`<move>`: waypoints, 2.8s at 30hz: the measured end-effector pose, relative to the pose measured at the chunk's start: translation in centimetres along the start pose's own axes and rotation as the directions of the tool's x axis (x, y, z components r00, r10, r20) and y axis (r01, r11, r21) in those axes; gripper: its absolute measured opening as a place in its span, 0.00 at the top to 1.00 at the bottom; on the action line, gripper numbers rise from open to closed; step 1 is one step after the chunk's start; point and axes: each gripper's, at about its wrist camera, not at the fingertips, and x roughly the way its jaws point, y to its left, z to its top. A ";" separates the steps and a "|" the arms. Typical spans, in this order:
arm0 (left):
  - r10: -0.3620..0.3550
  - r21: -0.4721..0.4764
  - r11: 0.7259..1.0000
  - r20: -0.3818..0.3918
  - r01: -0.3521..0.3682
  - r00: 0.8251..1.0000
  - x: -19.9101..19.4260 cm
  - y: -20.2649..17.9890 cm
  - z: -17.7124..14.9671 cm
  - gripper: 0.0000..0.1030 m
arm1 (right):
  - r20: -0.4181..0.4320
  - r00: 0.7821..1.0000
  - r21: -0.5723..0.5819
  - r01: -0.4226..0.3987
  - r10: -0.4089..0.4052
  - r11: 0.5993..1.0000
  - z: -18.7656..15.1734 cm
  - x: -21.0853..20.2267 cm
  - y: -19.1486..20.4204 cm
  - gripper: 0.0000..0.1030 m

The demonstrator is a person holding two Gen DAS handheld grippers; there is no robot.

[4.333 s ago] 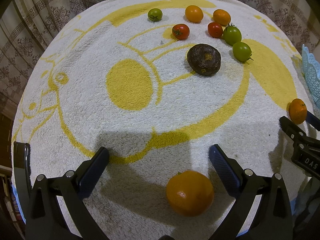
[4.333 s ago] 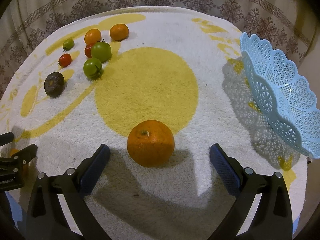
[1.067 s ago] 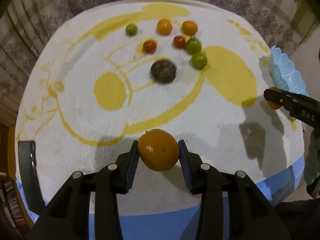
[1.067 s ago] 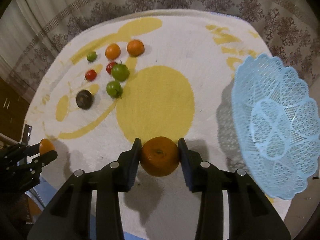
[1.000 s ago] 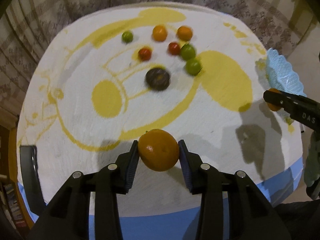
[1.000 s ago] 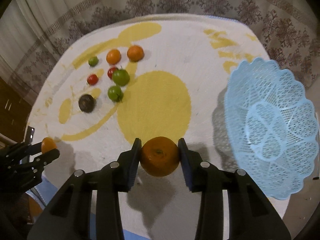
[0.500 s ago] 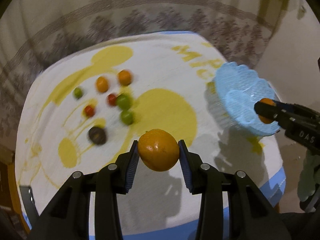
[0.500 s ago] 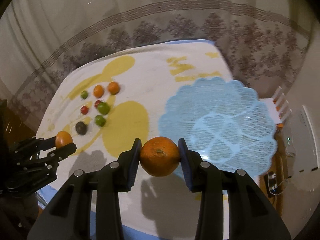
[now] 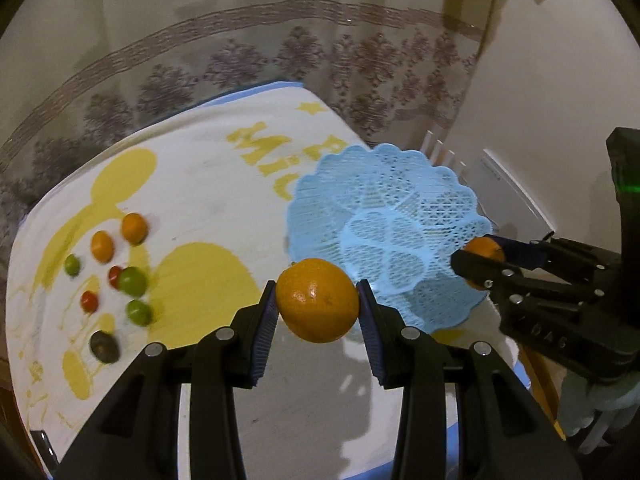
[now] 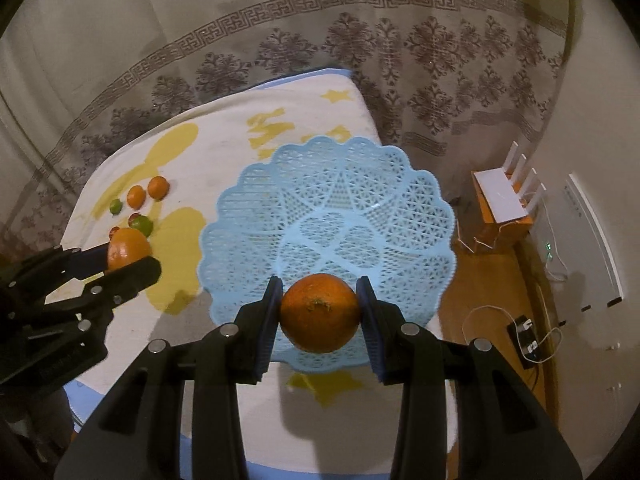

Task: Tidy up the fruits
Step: 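Carry both oranges into the blue basket and open both tools, then withdraw both open tools from the basket back over the fruit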

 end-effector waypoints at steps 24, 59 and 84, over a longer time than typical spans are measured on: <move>-0.037 -0.044 0.998 -0.068 0.034 0.997 3.2 0.4 1.7 0.34 | -0.045 0.999 0.061 0.003 0.000 0.998 1.7 2.8 -1.6 0.43; 0.159 -0.126 0.979 -0.005 -0.158 0.987 -4.8 7.9 -2.0 0.23 | 0.033 0.999 0.057 -0.033 0.031 0.998 1.7 1.0 6.4 0.34; 0.196 -0.231 0.953 -0.023 -0.197 0.980 -7.6 17.0 -5.9 0.23 | 0.015 0.998 0.003 -0.056 0.055 0.998 1.4 2.9 15.2 0.19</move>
